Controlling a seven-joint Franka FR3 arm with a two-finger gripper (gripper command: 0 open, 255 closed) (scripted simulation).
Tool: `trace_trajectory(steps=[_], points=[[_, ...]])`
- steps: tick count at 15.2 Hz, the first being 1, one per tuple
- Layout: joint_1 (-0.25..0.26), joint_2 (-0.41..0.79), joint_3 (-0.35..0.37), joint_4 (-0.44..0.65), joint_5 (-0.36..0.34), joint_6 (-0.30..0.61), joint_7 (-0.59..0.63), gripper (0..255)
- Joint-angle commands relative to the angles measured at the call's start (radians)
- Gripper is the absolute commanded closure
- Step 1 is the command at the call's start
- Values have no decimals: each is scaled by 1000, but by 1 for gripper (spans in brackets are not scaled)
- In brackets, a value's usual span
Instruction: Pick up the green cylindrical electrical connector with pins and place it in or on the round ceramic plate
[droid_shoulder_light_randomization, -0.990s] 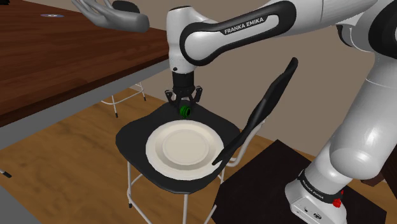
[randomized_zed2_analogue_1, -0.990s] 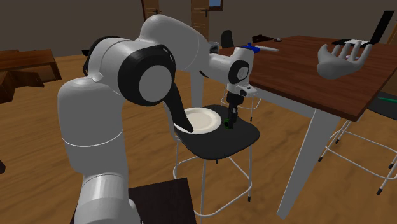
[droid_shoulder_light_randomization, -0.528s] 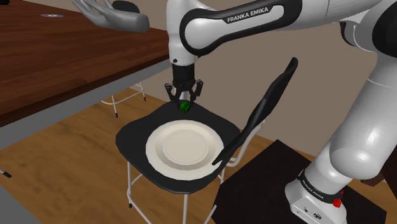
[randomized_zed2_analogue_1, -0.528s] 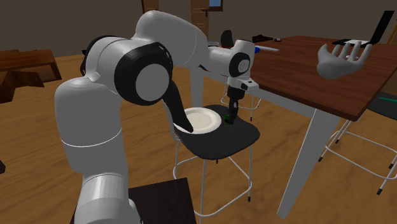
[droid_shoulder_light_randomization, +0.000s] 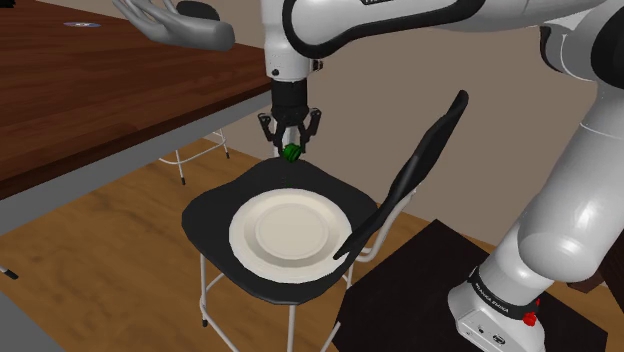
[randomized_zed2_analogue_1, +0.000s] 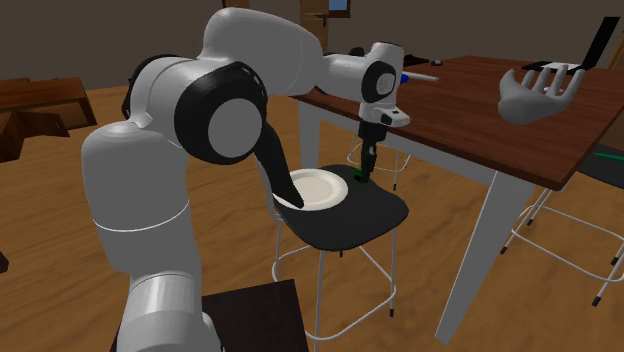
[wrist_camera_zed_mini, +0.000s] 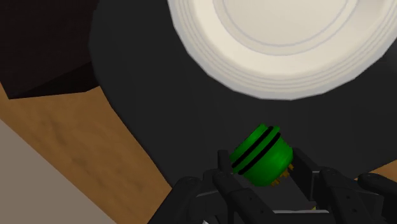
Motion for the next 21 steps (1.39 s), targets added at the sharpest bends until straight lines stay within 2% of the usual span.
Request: trace_trajectory(steps=[1, 3, 15, 21], points=[[-1, -5, 0, 19, 2, -24, -3, 255], [-1, -6, 0, 38, 3, -44, -3, 255], [113, -191, 116, -143, 119, -18, 201, 255], [115, -181, 120, -216, 116, 62, 201, 255]])
